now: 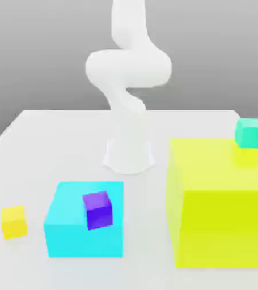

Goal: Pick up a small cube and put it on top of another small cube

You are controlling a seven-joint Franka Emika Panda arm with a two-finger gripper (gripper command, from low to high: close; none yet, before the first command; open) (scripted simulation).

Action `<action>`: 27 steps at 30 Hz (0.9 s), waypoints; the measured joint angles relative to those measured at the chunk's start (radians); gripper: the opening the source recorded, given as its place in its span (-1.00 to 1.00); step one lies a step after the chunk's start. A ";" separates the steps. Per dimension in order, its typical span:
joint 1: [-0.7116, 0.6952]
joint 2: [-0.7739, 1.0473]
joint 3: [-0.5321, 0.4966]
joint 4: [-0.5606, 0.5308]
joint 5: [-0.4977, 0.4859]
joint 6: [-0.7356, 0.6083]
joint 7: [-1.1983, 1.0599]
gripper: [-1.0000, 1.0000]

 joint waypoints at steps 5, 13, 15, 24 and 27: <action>-0.083 0.187 -0.057 -0.064 0.014 0.092 0.089 0.00; -0.207 0.477 -0.151 -0.163 0.041 0.235 0.223 0.00; -0.235 0.549 -0.177 -0.188 0.050 0.271 0.255 0.00; -0.384 0.879 -0.244 -0.282 0.133 0.440 0.351 0.00; -0.433 0.988 -0.186 -0.266 0.203 0.522 0.304 0.00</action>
